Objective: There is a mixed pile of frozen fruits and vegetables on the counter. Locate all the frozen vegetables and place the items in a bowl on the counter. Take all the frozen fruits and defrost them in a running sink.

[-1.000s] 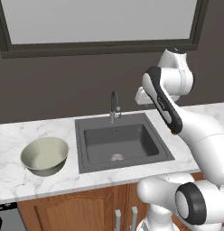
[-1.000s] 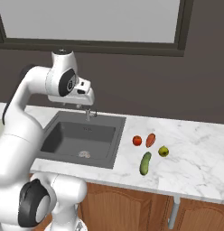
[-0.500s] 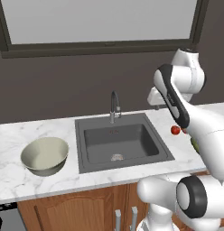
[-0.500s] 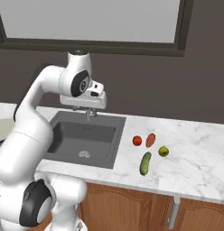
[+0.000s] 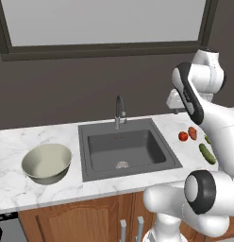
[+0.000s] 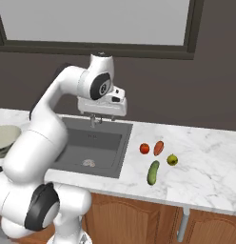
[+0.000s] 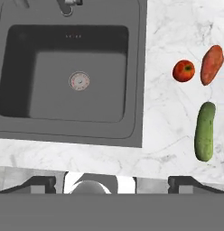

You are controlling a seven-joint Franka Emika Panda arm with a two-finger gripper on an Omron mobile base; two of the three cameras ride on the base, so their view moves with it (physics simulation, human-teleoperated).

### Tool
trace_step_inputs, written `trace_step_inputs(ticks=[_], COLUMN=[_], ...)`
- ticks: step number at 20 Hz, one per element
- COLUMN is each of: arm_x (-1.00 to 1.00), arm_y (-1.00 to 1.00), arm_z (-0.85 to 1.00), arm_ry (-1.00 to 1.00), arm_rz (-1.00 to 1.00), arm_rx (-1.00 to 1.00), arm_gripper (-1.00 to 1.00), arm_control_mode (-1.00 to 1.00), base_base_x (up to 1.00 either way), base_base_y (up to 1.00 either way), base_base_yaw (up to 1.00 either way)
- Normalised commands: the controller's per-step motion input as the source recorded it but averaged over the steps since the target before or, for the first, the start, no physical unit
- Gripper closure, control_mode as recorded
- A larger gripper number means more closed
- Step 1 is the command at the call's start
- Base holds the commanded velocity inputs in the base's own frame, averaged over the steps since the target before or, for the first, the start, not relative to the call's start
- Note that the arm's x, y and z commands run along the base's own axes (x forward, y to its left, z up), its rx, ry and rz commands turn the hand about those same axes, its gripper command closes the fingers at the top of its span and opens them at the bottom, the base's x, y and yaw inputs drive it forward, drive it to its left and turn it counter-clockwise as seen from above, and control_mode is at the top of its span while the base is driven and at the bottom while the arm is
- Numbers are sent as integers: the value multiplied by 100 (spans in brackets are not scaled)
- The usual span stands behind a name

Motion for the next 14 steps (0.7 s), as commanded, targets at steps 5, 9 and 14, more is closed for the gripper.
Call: trace_step_inputs(ticks=[5, 9, 14], arm_x=[-1, -30, -59], arm_y=[-40, -36, -26], arm_z=[-8, -25, -37], arm_ry=[11, 13, 11], arm_rz=[-2, -9, -11], arm_rx=[0, 0, 0], arm_gripper=[-100, -100, -100], arm_control_mode=[-100, -100, -100], base_base_x=[0, 0, 0], base_base_y=[0, 0, 0], base_base_yaw=[0, 0, 0])
